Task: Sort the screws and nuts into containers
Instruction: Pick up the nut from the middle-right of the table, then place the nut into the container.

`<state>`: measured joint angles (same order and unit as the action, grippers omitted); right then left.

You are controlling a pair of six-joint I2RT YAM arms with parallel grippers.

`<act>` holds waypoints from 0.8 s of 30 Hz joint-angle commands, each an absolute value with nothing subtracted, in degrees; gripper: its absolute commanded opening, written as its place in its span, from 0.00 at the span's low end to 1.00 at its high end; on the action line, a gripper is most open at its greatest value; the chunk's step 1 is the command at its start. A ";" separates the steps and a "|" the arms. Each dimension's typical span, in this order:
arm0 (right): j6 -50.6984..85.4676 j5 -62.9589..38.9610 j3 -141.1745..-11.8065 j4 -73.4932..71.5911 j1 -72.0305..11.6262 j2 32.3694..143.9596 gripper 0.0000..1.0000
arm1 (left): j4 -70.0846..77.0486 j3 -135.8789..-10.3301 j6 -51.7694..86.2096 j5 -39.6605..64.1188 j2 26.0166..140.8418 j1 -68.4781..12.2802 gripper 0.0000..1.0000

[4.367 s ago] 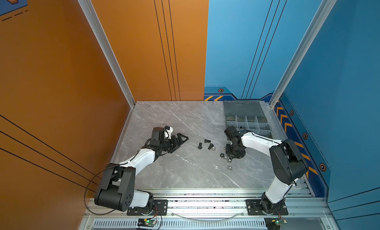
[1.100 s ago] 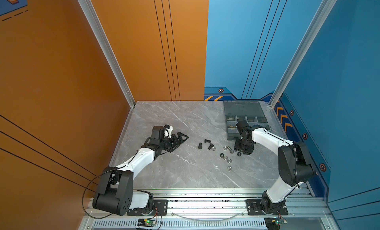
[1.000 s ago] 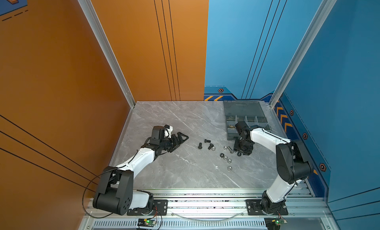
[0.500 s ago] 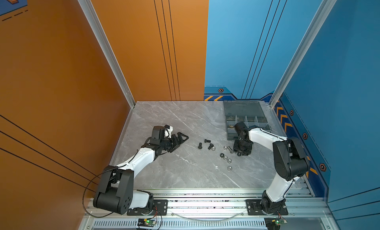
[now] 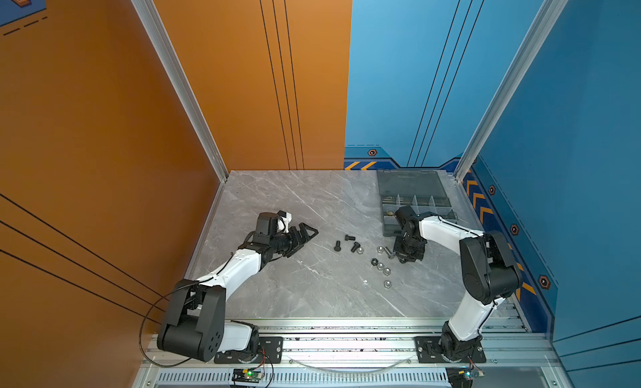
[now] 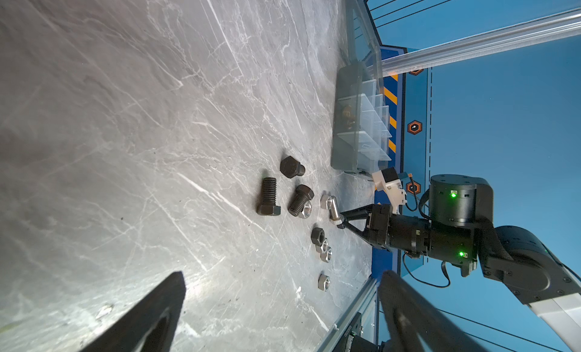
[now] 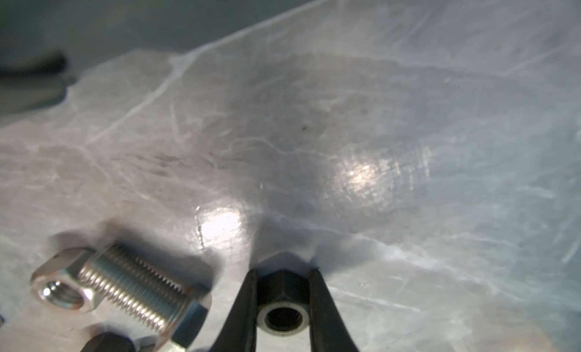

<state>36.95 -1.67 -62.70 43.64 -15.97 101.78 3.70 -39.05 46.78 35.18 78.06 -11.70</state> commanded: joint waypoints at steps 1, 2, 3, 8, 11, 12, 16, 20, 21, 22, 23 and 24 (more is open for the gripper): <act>35.73 -2.88 -62.10 42.88 -15.02 99.11 0.07 | 5.30 -38.94 46.31 35.68 78.22 -11.86 0.98; 35.23 -3.57 -62.58 42.91 -14.57 98.24 0.05 | 5.36 -38.94 46.37 35.71 78.31 -11.84 0.98; 34.54 -4.49 -63.10 42.90 -14.10 97.35 0.02 | 5.40 -38.94 46.34 35.78 78.40 -11.80 0.98; 29.81 -5.76 -68.99 44.96 -10.81 93.83 0.00 | 5.62 -39.13 46.48 35.86 78.64 -11.86 0.98; 26.86 -5.41 -73.81 46.12 -7.53 93.64 0.00 | 5.86 -39.14 46.58 35.88 78.65 -11.92 0.98; 25.86 -5.24 -75.86 46.31 -6.18 94.03 0.00 | 5.89 -39.19 46.67 35.86 78.65 -12.02 0.98; 22.93 -2.96 -82.71 47.33 -1.92 96.47 0.00 | 5.93 -39.16 46.76 35.82 78.64 -12.04 0.98; 21.54 -1.03 -88.53 47.46 2.04 100.62 0.00 | 6.32 -39.42 46.95 36.04 79.06 -12.32 0.98; 21.49 -1.30 -89.52 47.37 2.89 101.70 0.00 | 6.39 -39.48 47.02 36.09 79.14 -12.44 0.98; 21.45 -1.27 -90.94 47.33 3.70 103.24 0.00 | 6.56 -39.47 47.19 35.95 79.26 -12.55 0.98; 21.28 -1.23 -92.19 47.34 4.39 104.72 0.00 | 6.80 -39.64 47.28 36.04 79.44 -12.63 0.98; 21.27 -1.23 -93.10 47.36 5.07 105.91 0.00 | 6.82 -39.77 47.33 36.03 79.58 -12.73 0.98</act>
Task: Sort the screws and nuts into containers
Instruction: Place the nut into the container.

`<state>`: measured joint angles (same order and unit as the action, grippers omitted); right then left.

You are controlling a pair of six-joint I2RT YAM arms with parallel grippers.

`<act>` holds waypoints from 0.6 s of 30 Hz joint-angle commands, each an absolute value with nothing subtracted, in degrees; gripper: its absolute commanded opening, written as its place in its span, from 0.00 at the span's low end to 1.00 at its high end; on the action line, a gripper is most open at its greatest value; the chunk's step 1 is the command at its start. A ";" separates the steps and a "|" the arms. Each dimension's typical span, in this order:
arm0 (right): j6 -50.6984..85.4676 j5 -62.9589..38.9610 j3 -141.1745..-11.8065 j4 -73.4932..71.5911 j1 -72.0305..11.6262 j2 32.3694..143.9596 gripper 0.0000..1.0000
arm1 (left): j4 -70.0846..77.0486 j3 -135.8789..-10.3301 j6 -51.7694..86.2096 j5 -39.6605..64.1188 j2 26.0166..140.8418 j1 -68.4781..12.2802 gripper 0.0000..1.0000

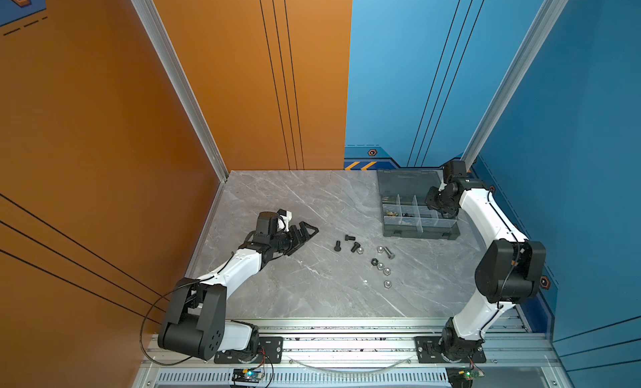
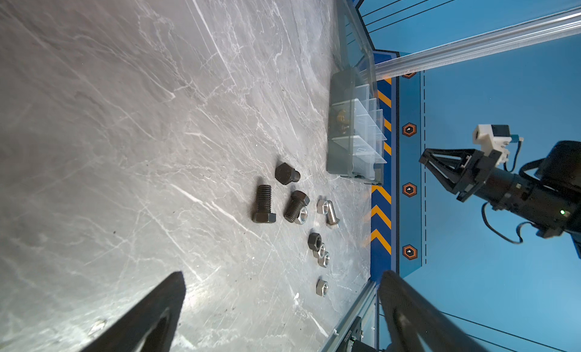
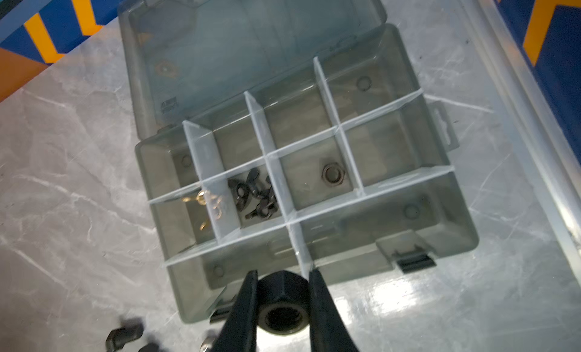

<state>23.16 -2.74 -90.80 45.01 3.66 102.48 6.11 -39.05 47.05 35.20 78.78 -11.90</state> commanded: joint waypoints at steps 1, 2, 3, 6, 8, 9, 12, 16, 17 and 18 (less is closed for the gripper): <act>21.27 -1.27 -94.39 47.35 5.56 107.50 0.00 | 7.00 -39.97 47.35 35.95 79.85 -12.87 0.98; 21.11 -1.44 -95.58 47.29 5.99 109.03 0.00 | 7.09 -40.07 47.46 35.94 79.95 -12.97 0.98; 21.09 -1.61 -96.42 47.29 6.29 110.13 0.00 | 7.22 -40.20 47.48 35.95 80.20 -13.16 0.98; 21.27 -2.38 -98.47 47.26 7.11 113.43 0.00 | 7.59 -40.50 47.72 35.85 80.58 -13.64 0.98; 21.49 -2.70 -99.40 47.28 7.46 115.14 0.00 | 7.81 -40.61 47.80 35.88 80.94 -13.96 0.98; 21.58 -2.96 -99.56 47.20 7.56 115.70 0.00 | 7.82 -40.77 47.77 35.92 81.07 -14.04 0.98; 21.72 -3.75 -100.09 46.78 7.56 117.38 0.00 | 7.90 -41.23 47.90 35.86 81.55 -14.49 0.98; 21.73 -3.98 -100.30 46.33 7.25 118.48 0.00 | 8.22 -41.66 47.94 35.84 82.16 -14.96 0.98; 21.68 -3.95 -100.28 46.38 7.21 118.47 0.00 | 8.25 -41.67 47.99 35.84 82.25 -15.11 0.98; 21.63 -3.85 -100.42 46.40 7.21 119.86 0.00 | 8.34 -41.75 48.04 35.81 82.34 -15.20 0.98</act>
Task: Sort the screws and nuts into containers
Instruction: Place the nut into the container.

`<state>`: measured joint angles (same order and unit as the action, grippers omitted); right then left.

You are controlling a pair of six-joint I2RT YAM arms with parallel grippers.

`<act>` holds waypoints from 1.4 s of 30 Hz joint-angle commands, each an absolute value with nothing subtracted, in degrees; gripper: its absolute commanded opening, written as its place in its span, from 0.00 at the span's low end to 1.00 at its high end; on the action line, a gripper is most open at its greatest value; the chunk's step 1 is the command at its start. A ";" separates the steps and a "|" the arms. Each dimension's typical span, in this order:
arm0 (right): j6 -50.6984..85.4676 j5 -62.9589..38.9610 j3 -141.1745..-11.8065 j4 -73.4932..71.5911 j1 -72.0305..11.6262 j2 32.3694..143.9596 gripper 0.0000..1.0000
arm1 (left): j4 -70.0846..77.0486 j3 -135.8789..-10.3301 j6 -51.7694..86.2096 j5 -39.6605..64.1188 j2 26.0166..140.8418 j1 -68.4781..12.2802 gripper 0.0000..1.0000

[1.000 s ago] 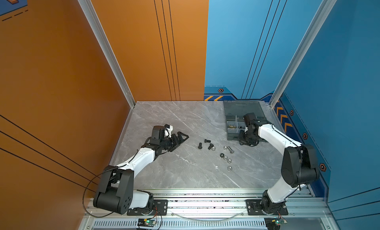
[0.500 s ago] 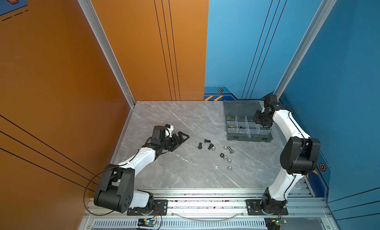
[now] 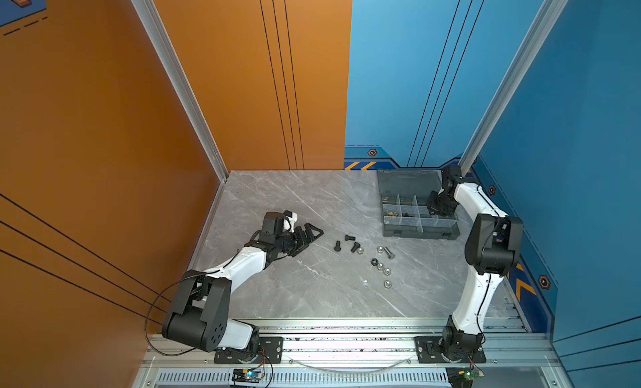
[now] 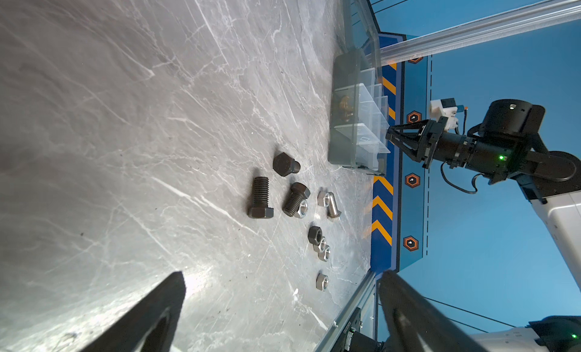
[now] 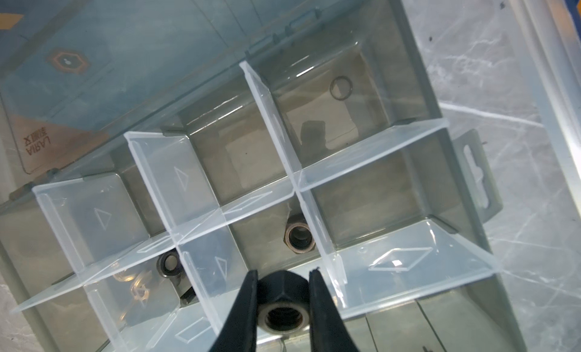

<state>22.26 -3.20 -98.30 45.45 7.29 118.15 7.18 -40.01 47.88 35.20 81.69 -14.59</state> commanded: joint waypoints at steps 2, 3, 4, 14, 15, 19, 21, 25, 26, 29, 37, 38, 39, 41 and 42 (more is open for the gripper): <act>21.62 -3.72 -100.61 46.37 7.12 120.48 0.00 | 8.48 -41.85 48.07 35.69 82.52 -15.33 0.98; 21.62 -3.71 -100.70 46.41 7.12 120.68 0.00 | 8.52 -41.83 48.16 35.82 82.62 -15.44 0.98; 21.58 -3.79 -101.01 46.48 7.03 120.86 0.01 | 8.62 -41.91 48.16 35.84 82.75 -15.42 0.98; 21.56 -3.56 -102.57 47.34 6.53 122.34 0.16 | 8.99 -42.06 48.25 35.87 83.06 -15.91 0.98; 21.53 -3.48 -102.55 47.51 6.52 122.20 0.20 | 9.14 -42.08 48.24 35.94 83.14 -15.91 0.98; 21.24 -3.79 -102.59 48.11 6.42 121.31 0.35 | 9.27 -42.05 48.20 36.06 83.14 -16.00 0.98; 21.01 -4.18 -102.48 48.21 6.26 120.24 0.40 | 9.32 -42.06 48.25 36.14 83.32 -16.00 0.98; 20.68 -3.78 -101.41 48.30 5.85 116.55 0.45 | 9.57 -42.11 48.31 36.10 83.59 -16.28 0.98; 20.52 -3.96 -100.94 48.38 5.76 115.60 0.45 | 9.58 -42.23 48.34 36.05 83.54 -16.26 0.98; 20.22 -5.33 -98.74 48.42 5.24 112.52 0.47 | 9.57 -42.20 48.30 35.95 83.75 -16.34 0.98; 21.42 -7.41 -85.63 48.62 -0.69 100.87 0.49 | 9.03 -42.52 48.44 34.83 84.57 -16.68 0.98; 21.68 -7.55 -84.07 48.60 -1.89 99.69 0.49 | 8.83 -42.64 48.34 34.75 84.75 -16.70 0.98; 22.12 -7.34 -82.33 48.47 -3.31 98.46 0.49 | 8.50 -42.83 48.10 34.55 84.89 -16.78 0.98; 22.80 -7.12 -79.30 48.25 -6.61 96.73 0.49 | 8.01 -43.19 47.84 34.45 85.14 -16.95 0.98; 23.31 -6.80 -78.01 48.16 -8.32 95.91 0.49 | 7.70 -43.41 47.66 34.37 85.22 -17.09 0.98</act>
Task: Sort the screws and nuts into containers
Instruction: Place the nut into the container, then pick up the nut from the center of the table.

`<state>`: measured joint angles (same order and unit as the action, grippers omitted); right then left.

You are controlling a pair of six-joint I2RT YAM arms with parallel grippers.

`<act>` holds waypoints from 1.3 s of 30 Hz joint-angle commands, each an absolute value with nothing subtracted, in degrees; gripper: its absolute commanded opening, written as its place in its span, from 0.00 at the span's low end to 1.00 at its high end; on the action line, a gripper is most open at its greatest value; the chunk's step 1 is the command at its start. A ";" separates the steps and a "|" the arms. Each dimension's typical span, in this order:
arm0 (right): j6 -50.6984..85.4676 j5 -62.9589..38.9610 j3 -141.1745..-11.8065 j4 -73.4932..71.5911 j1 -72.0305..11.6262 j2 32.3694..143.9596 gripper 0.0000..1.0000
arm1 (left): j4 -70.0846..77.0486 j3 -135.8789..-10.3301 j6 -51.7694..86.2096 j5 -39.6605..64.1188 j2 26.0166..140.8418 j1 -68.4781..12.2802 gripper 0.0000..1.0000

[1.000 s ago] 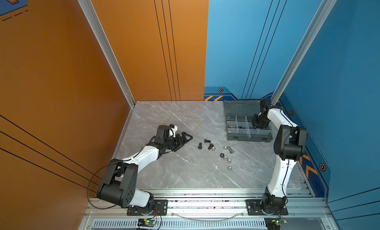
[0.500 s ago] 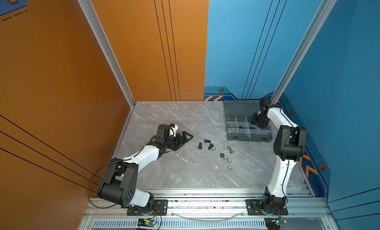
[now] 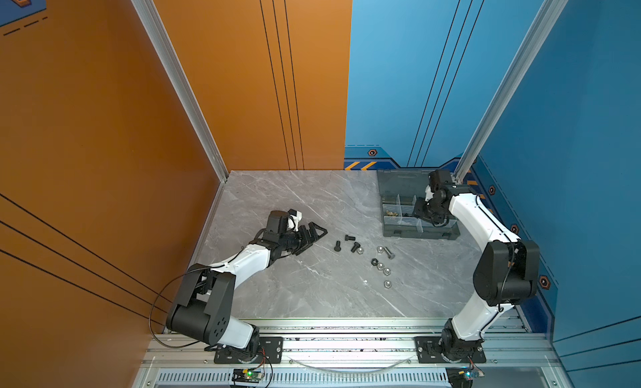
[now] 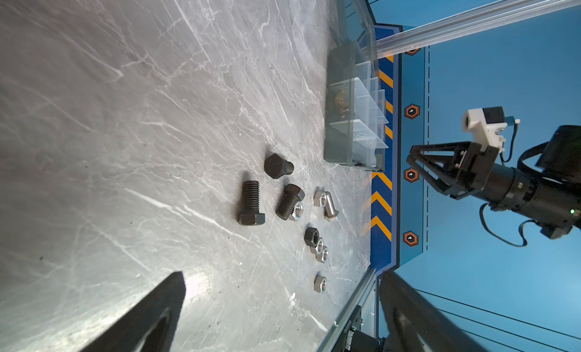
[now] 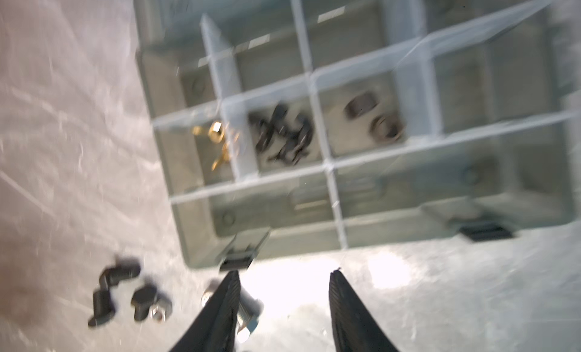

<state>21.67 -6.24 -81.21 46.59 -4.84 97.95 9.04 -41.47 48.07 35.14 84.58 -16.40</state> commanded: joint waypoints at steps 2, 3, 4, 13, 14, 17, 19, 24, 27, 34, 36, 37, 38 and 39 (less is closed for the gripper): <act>24.99 -6.69 -75.54 47.30 -11.47 94.66 0.49 | 7.10 -43.69 47.22 34.07 85.39 -17.22 0.98; 25.84 -6.78 -74.34 46.60 -13.14 94.02 0.49 | 6.88 -43.76 47.10 34.01 85.43 -17.22 0.98; 27.06 -6.69 -73.30 45.85 -14.67 93.59 0.49 | 6.75 -43.79 47.10 33.77 85.43 -17.29 0.98; 33.94 -6.88 -68.90 41.57 -26.05 96.33 0.46 | 5.33 -43.33 46.34 33.12 84.64 -17.67 0.98; 34.16 -6.90 -68.85 41.48 -26.82 96.94 0.46 | 5.14 -43.26 46.24 32.97 84.43 -17.65 0.98; 34.34 -6.34 -69.08 42.04 -28.88 98.44 0.45 | 4.49 -43.18 45.89 32.62 84.02 -17.51 0.98; 34.27 -6.33 -68.93 42.09 -29.81 99.32 0.44 | 4.38 -42.91 45.77 32.46 83.70 -17.48 0.98; 34.16 -5.67 -69.13 42.53 -31.39 101.54 0.44 | 4.91 -42.27 46.13 32.43 83.52 -17.44 0.98; 34.15 -5.29 -69.30 42.48 -31.92 102.83 0.43 | 5.01 -42.15 46.17 32.54 83.41 -17.48 0.98; 33.84 -2.91 -70.68 43.72 -33.09 105.66 0.43 | 4.90 -42.04 46.04 32.63 83.14 -17.40 0.98; 33.68 -2.21 -71.00 44.01 -33.31 106.31 0.43 | 4.83 -42.02 46.12 32.57 83.12 -17.40 0.98; 33.65 -2.12 -70.95 44.02 -33.33 106.58 0.43 | 4.86 -42.01 46.14 32.52 83.10 -17.40 0.98; 33.57 -2.03 -70.95 43.98 -33.39 106.71 0.43 | 4.87 -42.01 46.13 32.54 83.14 -17.35 0.98; 33.57 -2.09 -71.10 44.03 -33.43 106.96 0.43 | 4.84 -42.04 46.10 32.54 83.14 -17.40 0.98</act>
<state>33.32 -4.23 -69.80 42.44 -33.06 105.97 5.78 -42.50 47.42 33.43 84.64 -16.99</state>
